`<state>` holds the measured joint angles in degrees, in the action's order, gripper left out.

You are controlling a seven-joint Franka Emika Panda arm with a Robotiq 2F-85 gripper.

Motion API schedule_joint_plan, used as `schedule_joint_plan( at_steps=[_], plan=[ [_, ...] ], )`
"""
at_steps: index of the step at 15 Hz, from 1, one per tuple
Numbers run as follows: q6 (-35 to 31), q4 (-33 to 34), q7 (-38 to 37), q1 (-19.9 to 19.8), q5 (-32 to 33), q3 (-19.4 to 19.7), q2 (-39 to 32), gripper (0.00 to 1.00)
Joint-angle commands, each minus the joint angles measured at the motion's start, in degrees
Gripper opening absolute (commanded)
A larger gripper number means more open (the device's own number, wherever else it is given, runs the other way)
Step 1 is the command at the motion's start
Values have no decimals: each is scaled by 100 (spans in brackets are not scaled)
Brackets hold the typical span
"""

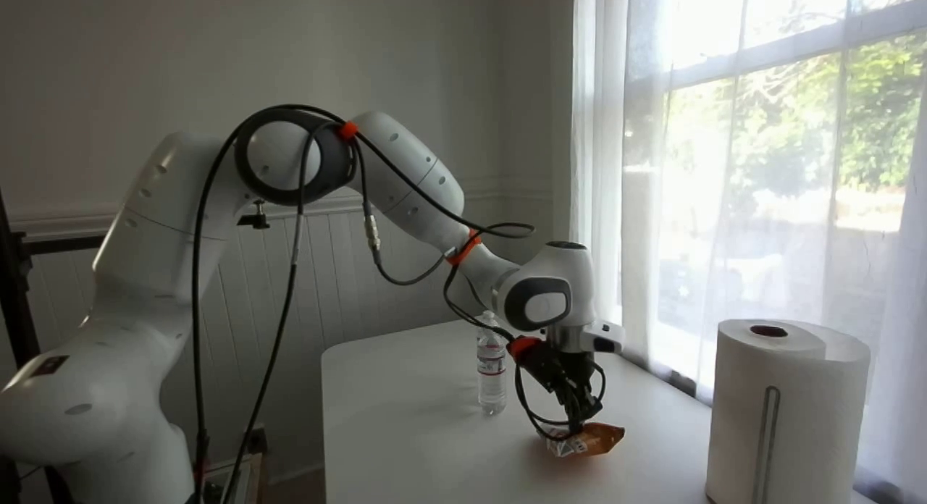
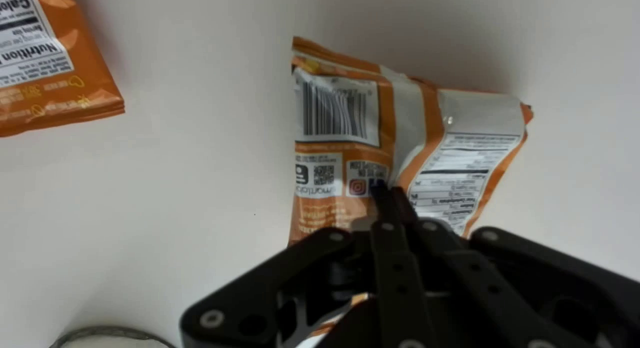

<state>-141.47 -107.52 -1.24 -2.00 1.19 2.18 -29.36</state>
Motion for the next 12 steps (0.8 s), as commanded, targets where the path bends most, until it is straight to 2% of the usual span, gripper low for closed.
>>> schedule_joint_plan(
  at_steps=[1, 12],
  plan=[
    [389, -543, 315, -148, -102, -63, 679, 0],
    [1502, -2096, 1362, -583, 160, 347, 2514, 0]
  ],
)
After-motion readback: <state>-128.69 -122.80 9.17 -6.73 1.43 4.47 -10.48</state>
